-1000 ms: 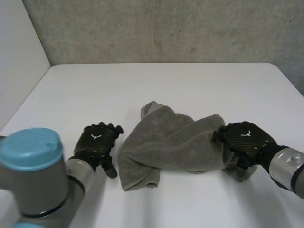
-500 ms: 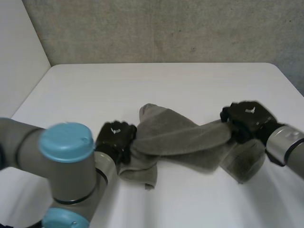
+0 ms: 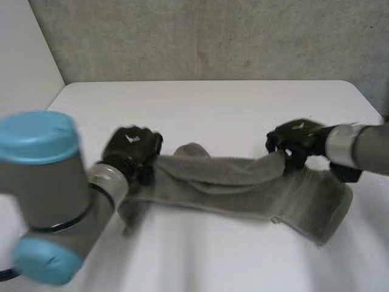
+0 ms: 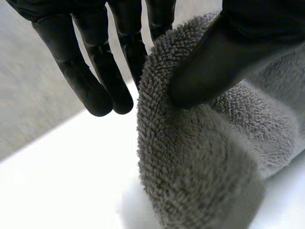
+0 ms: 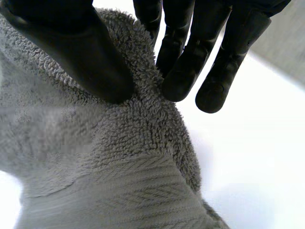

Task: Fold the towel.

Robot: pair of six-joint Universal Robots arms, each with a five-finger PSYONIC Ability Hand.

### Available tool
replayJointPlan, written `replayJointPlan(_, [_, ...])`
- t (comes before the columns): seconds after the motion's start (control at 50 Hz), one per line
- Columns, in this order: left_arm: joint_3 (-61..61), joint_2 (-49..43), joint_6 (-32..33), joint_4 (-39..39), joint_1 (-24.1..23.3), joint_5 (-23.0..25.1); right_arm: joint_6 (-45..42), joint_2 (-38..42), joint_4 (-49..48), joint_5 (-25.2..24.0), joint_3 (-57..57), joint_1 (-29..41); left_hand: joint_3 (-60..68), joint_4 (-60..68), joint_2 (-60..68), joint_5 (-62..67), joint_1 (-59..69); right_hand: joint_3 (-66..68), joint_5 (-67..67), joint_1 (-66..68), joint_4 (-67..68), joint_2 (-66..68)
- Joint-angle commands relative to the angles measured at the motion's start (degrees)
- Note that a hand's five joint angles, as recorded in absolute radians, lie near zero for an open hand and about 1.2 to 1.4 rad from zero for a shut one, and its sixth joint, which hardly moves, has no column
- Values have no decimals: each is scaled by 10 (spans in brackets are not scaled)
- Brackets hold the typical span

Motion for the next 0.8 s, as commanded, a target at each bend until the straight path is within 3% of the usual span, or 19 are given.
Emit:
replayJointPlan(0.02, [102,-145,63,2,3,-4,-37,181,9,108,-164,45,-84,-66,-35,-147,-21,38,52,73,34,86])
replayJointPlan(0.04, [133,-169,66,3,4,-5,-37,181,9,109,-165,45,-84,-66,-35,-147,-21,38,52,73,34,86])
replayJointPlan(0.06, [165,-186,66,4,4,-5,-33,200,4,122,-196,51,-84,-66,-35,-147,-21,-71,-57,-36,-76,-23])
replayJointPlan(0.08, [165,-186,66,4,4,-5,-28,209,-9,133,-221,55,-84,-66,-35,-147,-21,-304,-290,-269,-308,-255])
replayJointPlan(0.1, [195,-198,66,4,4,-7,-28,209,-10,133,-221,55,-84,-66,-35,-147,-21,-306,-292,-271,-311,-258])
replayJointPlan(0.12, [219,-202,66,4,4,-11,-19,210,-30,142,-233,57,-228,-211,-179,-292,-166,-561,-547,-526,-565,-513])
replayJointPlan(0.14, [220,-202,66,4,4,-11,-7,206,-56,149,-233,59,-230,-213,-181,-293,-168,-602,-588,-567,-606,-553])
replayJointPlan(0.16, [239,-203,66,4,4,-20,-7,206,-56,149,-233,59,-405,-387,-356,-468,-342,-602,-588,-567,-607,-554])
replayJointPlan(0.18, [239,-203,66,4,4,-20,6,198,-80,152,-226,59,-407,-389,-357,-470,-344,-612,-598,-577,-617,-564])
replayJointPlan(0.22, [261,-197,66,4,4,-45,19,181,-102,152,-210,58,-608,-590,-558,-671,-545,-641,-626,-606,-645,-592])
replayJointPlan(0.32, [256,-159,65,5,4,-85,33,84,-139,147,-125,57,-724,-707,-675,-787,-662,-662,-648,-627,-666,-614])
replayJointPlan(0.38, [235,-132,65,4,5,-109,31,24,-153,146,-56,57,-760,-742,-710,-823,-697,-662,-648,-627,-666,-614])
replayJointPlan(0.52, [140,-47,64,6,18,-113,28,-75,-162,142,88,48,-760,-742,-711,-823,-697,-634,-620,-599,-639,-586])
replayJointPlan(0.62, [45,17,65,16,21,-113,6,-174,-164,98,226,19,-743,-726,-694,-806,-681,-564,-550,-529,-568,-515])
replayJointPlan(0.8, [-117,85,65,52,38,-112,-60,-262,-164,42,382,-39,-713,-695,-663,-776,-650,-486,-472,-451,-490,-438])
